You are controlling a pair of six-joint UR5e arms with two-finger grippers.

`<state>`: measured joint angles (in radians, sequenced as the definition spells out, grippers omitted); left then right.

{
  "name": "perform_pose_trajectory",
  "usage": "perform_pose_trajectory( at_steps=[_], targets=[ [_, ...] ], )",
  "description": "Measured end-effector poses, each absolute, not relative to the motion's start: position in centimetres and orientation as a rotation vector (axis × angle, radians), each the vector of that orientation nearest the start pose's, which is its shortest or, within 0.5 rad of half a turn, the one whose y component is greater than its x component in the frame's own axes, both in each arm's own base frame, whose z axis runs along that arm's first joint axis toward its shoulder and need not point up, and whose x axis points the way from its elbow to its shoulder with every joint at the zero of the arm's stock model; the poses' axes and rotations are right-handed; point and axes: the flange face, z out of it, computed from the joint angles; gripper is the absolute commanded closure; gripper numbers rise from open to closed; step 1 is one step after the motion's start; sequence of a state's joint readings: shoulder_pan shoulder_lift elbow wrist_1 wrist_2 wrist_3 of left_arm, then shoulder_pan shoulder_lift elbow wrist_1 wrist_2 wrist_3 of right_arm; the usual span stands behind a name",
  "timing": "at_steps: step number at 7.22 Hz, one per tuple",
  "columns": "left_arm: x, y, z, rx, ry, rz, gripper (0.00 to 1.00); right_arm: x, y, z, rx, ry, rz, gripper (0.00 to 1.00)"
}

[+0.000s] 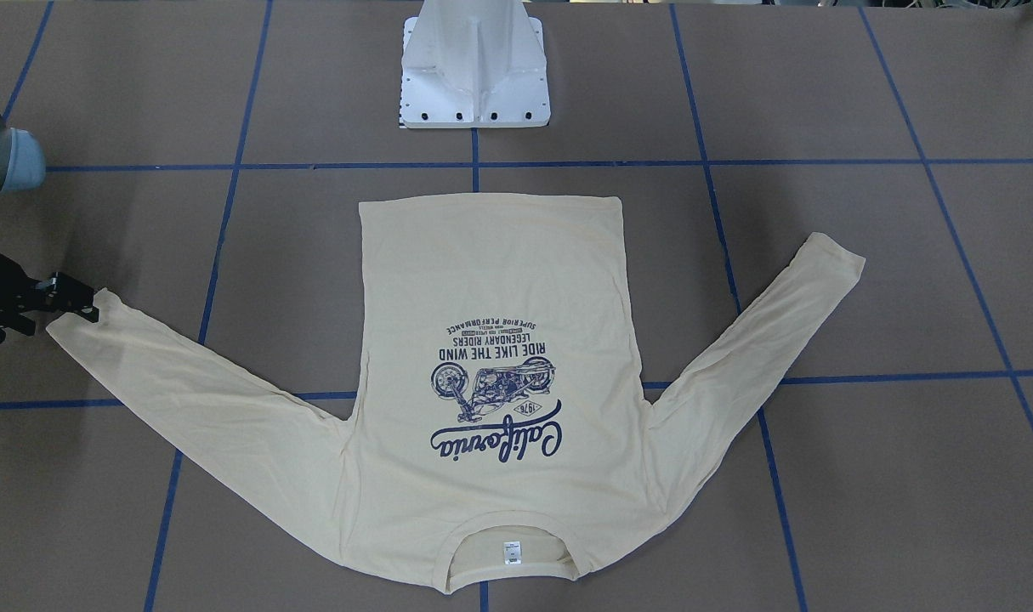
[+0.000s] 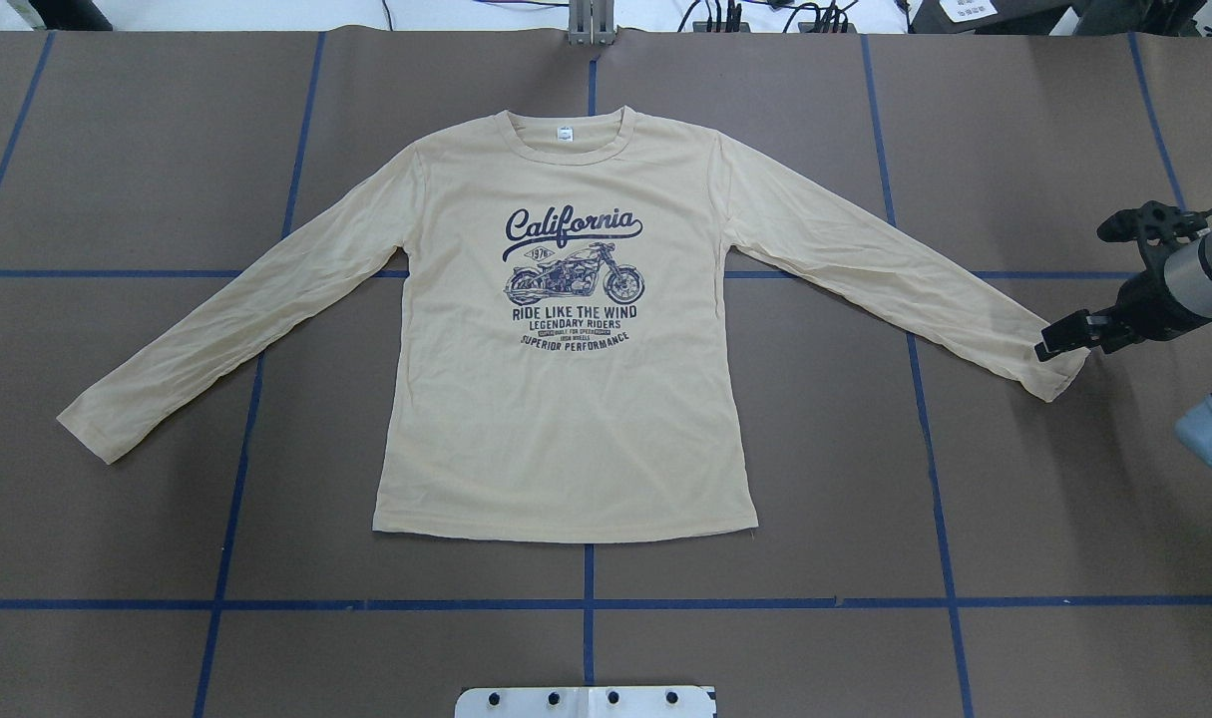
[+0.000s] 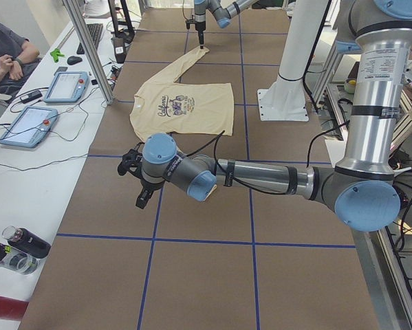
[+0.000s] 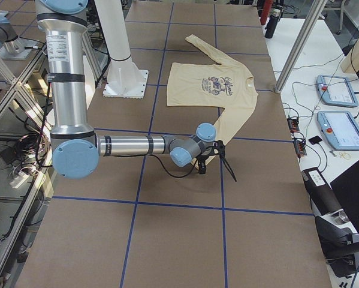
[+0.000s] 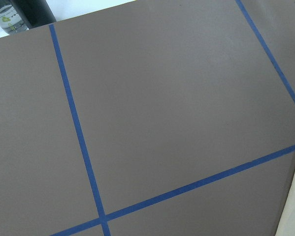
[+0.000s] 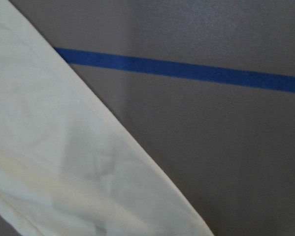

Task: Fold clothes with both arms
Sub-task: 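Lower the right gripper onto the sleeve cuff and grasp it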

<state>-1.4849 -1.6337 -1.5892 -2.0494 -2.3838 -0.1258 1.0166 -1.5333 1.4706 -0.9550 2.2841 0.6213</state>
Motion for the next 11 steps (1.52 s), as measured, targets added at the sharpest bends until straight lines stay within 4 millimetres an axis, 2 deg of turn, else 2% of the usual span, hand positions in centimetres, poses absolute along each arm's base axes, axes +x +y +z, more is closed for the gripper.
perform_pose_trajectory(
  at_steps=[1,2,4,5,7,9,11],
  targets=[
    [-1.5,-54.2,56.0,0.442,0.842,0.191,0.00,-22.4,-48.7,62.4,0.050,-0.869,-0.138,0.20],
    [-1.5,-54.2,56.0,0.442,0.842,0.191,0.00,-22.6,-48.6,62.5,0.046,-0.868,-0.141,0.41],
    [-1.5,-54.2,56.0,0.441,0.842,0.191,0.00,-22.7,-48.5,62.5,0.041,-0.869,-0.142,0.75],
    [-1.5,-54.2,56.0,0.441,0.842,0.191,0.00,-22.7,-48.5,62.5,0.041,-0.869,-0.142,0.87],
    [-1.5,-54.2,56.1,0.441,0.842,0.191,0.00,-22.9,-48.6,62.0,0.041,-0.881,-0.149,1.00],
    [-1.5,-54.2,56.0,0.441,0.842,0.192,0.00,-22.9,-48.7,61.0,0.038,-0.913,-0.158,1.00],
    [-1.5,-54.2,56.0,0.442,0.841,0.191,0.00,-22.1,-48.8,59.6,0.045,-0.950,-0.154,1.00]
  ],
)
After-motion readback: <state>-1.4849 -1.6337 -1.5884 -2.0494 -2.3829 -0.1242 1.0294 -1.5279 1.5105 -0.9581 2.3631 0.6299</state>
